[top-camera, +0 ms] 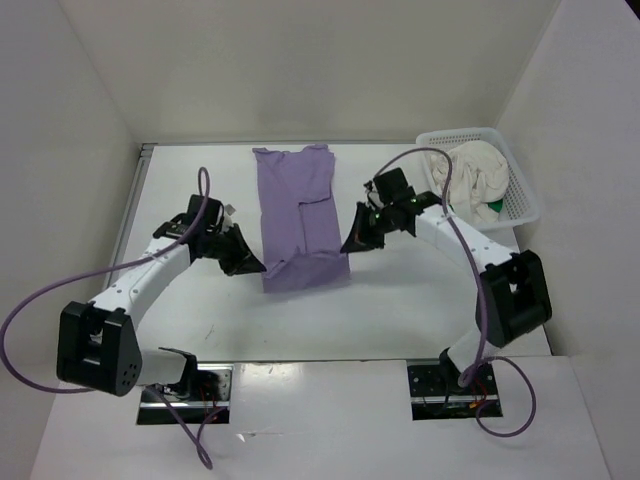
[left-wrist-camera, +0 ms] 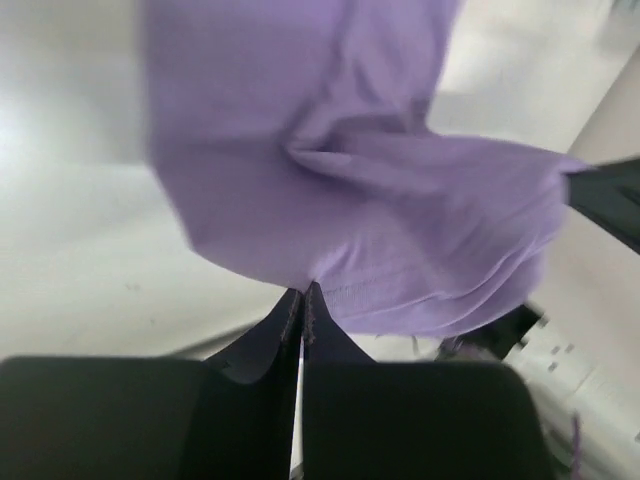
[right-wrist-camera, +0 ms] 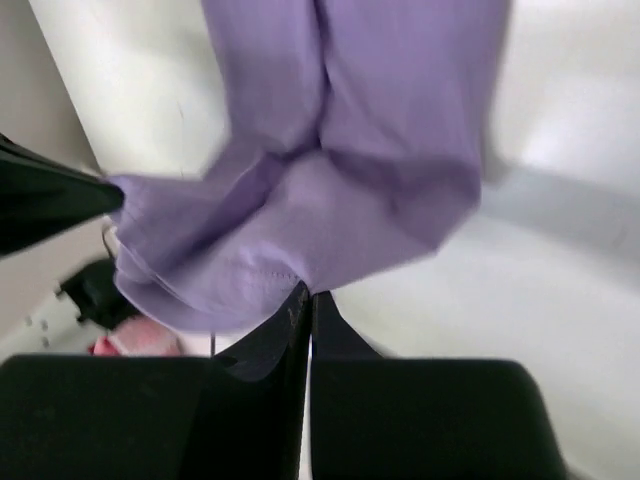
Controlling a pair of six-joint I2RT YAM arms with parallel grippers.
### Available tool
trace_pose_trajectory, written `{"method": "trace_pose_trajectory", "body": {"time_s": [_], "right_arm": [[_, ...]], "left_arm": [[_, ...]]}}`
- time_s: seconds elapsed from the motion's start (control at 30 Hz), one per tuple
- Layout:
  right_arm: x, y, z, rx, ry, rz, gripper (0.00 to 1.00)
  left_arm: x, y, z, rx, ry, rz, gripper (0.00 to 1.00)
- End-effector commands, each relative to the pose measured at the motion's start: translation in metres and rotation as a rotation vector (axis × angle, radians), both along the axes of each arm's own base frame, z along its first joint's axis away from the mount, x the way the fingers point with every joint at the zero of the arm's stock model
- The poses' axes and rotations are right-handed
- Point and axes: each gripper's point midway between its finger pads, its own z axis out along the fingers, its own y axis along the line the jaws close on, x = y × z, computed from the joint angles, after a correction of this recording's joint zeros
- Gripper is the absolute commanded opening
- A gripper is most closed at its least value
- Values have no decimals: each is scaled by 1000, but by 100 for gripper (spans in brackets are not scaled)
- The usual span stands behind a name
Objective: Fold and stack the t-shirts
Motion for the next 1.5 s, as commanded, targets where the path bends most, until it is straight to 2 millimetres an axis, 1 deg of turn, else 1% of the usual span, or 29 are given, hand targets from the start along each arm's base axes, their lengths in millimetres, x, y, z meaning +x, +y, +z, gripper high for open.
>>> {"method": "trace_pose_trajectory", "body": {"time_s": [0.0,0.03,0.1,0.17,0.2,0.23,0.27,0.3,0.33,0.47,0.53,0.57,0.6,0.73,0.8,0.83,0.93,0.97,1.0,1.03,1.07,1.1,1.13,1.23,1.27,1.3,1.33,1.4,1.47], "right_arm": [[57,-7,14,-47,-134,16,0],[73,-8,1,-65,-125,7,0],[102,-5,13,-47,-179,5,0],[127,-11,0,-63,-169,-30,0],[141,-7,10,-55,-211,-22,0],[151,-10,8,-56,-211,-35,0],[161,-11,-8,-67,-183,-43,0],[172,-8,-3,-65,-205,-35,0],[180,-10,-18,-75,-179,-42,0],[209,-7,-25,-54,-213,-52,0],[218,-7,-26,-41,-209,-67,0],[228,-2,-19,-25,-234,-64,0],[229,-2,-36,-38,-194,-62,0],[243,2,-53,-44,-174,-61,0],[252,5,-52,-36,-185,-68,2],[257,8,-41,-15,-202,-73,5],[259,9,-40,-14,-191,-79,11],[262,9,-37,-18,-203,-85,21],[260,8,-32,-18,-204,-85,27],[259,5,-33,-32,-203,-93,31],[257,2,-33,-49,-204,-103,36],[253,-2,-18,-55,-226,-112,39],[244,-7,-29,-72,-211,-118,40],[219,-13,-22,-58,-212,-137,41],[211,-13,-21,-43,-203,-139,41],[192,-13,-38,-57,-162,-126,41],[185,-10,-32,-52,-174,-118,38],[162,-8,-48,-69,-125,-97,30],[153,-3,-51,-66,-131,-80,21]], "left_arm": [[51,20,4,6,-95,108,0],[63,26,6,30,-117,136,0],[98,34,12,42,-174,177,1],[125,39,5,67,-187,204,1],[135,38,6,65,-199,205,1],[151,36,17,56,-238,206,1],[163,36,7,66,-228,211,1],[168,35,5,67,-223,211,1],[181,34,11,61,-250,212,2],[205,31,-22,77,-205,202,2],[222,34,-23,102,-228,209,3],[227,33,-37,108,-203,207,3],[234,39,-41,122,-205,214,3],[249,43,-65,162,-167,230,5],[256,52,-63,179,-186,255,6],[257,54,-63,189,-188,262,8],[263,56,-54,189,-224,292,15],[268,62,-47,190,-257,310,19],[268,58,-36,163,-280,311,26],[269,61,-30,145,-293,322,41],[268,58,-24,125,-307,312,47],[271,62,-6,111,-343,332,50],[268,62,-3,110,-348,332,51],[254,56,15,103,-396,313,50],[242,52,5,114,-375,291,48],[235,47,10,122,-392,278,46],[226,36,8,119,-386,252,43],[201,20,-4,101,-362,202,39],[178,-12,-15,80,-325,145,38]]}}
